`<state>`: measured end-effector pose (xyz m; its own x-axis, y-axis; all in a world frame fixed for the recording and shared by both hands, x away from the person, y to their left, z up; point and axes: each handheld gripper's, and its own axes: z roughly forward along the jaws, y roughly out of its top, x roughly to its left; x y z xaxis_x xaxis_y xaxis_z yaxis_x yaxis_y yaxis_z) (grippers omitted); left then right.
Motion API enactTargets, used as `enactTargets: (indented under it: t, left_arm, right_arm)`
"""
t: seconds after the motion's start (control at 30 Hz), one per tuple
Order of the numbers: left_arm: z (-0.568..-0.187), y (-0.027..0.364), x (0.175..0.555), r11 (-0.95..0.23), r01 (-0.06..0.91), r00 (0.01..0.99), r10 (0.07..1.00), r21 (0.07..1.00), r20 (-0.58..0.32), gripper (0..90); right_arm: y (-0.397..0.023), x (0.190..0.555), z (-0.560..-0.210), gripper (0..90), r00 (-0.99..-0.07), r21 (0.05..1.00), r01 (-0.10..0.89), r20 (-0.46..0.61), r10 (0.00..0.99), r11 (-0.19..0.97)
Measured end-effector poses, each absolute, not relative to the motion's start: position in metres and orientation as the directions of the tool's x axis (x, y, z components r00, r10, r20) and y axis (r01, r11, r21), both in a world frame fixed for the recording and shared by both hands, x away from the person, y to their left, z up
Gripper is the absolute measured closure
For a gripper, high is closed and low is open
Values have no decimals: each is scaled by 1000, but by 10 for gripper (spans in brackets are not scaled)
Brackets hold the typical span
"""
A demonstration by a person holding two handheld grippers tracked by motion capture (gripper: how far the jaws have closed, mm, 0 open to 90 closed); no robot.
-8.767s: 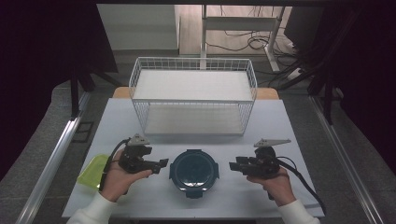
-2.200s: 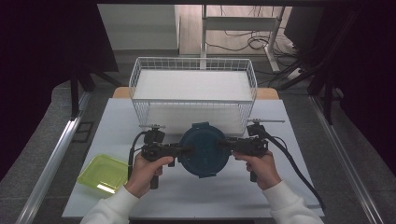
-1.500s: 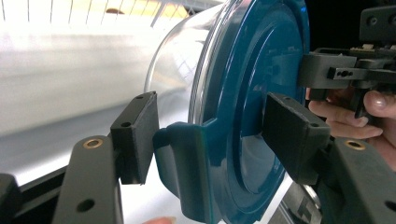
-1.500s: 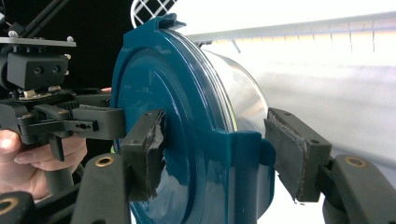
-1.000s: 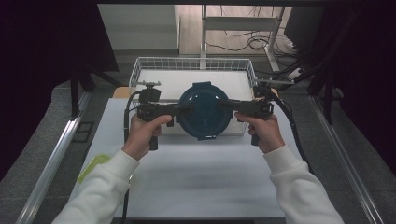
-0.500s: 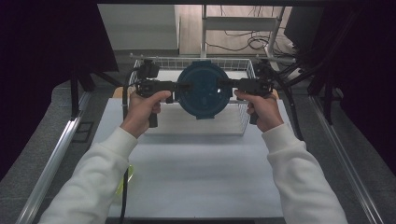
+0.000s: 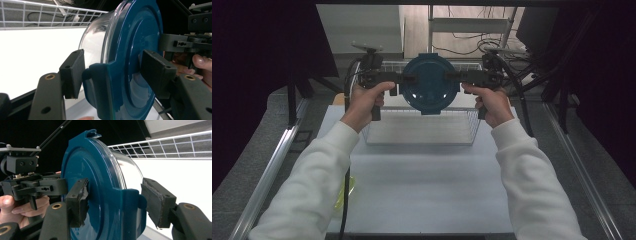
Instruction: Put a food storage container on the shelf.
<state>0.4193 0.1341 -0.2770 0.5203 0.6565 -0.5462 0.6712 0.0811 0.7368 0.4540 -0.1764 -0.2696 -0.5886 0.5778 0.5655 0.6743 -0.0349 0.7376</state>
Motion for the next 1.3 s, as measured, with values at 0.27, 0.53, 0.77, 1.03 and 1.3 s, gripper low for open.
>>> enactTargets:
  t: [0.27,0.53,0.77,1.03,1.3]
  left_arm:
    - [-281,146,447,116,682,497,650,722,-575,376]
    - [-292,153,469,121,708,478,643,696,-598,375]
    - [-307,157,484,138,735,449,636,664,-628,372]
    - [-318,153,494,181,774,389,620,606,-682,354]
    - [-328,152,504,220,791,344,610,570,-713,349]
  right_arm:
    - [-167,480,-270,399,-581,730,683,575,575,-40]
    - [-160,502,-280,399,-550,700,712,600,581,-49]
    - [-156,516,-294,400,-515,663,747,622,590,-47]
    - [-156,525,-301,397,-457,621,780,654,603,-82]
    - [-158,535,-313,382,-392,560,821,693,605,-110]
